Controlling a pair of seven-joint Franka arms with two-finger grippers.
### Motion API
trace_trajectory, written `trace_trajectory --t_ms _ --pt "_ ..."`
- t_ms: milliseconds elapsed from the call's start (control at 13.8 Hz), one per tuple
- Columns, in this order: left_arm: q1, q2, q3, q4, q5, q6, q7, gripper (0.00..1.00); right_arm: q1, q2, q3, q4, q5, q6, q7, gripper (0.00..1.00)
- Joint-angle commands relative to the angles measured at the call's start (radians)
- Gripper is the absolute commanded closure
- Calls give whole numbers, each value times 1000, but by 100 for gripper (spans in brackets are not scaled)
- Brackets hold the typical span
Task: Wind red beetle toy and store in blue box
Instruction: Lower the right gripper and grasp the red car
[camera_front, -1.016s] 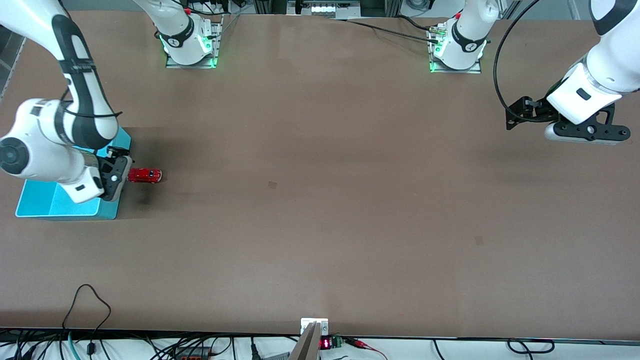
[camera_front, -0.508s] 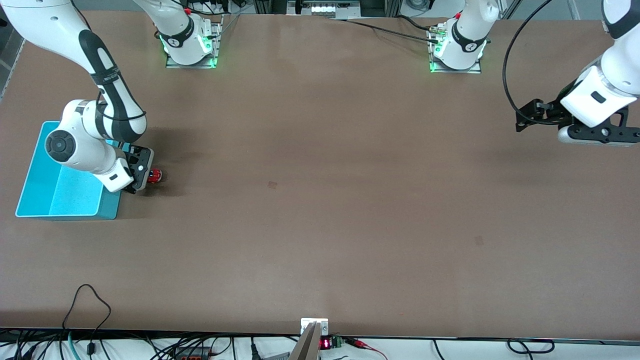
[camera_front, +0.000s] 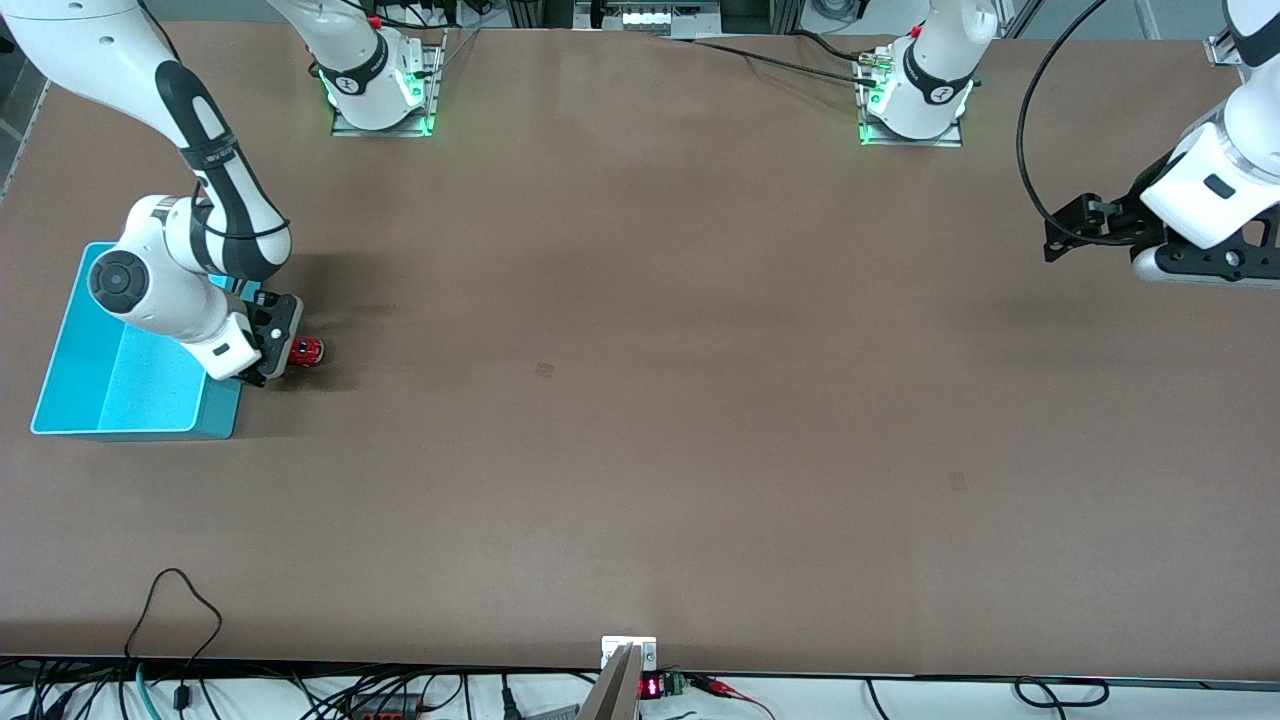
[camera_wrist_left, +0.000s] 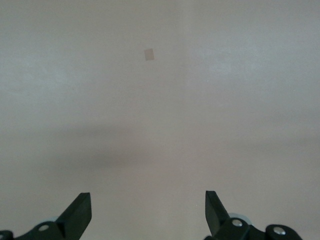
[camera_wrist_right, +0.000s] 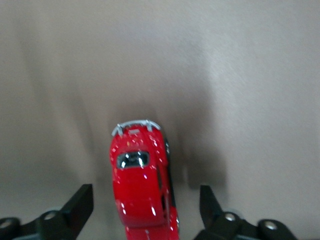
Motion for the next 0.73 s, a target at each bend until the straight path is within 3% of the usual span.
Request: trace_trajectory --t_ms 0,218,508,653 --pt "-1 -4 -4 27 -5 -43 33 0 -12 6 9 -9 -10 45 -7 45" --pt "-1 -3 -3 19 0 -43 94 0 -8 6 9 -6 -10 48 -4 51" --pt "-11 -1 -3 22 1 -36 94 0 0 -7 10 6 9 41 4 68" --pt "-7 3 -10 22 1 -43 91 0 7 -41 10 15 15 38 69 68"
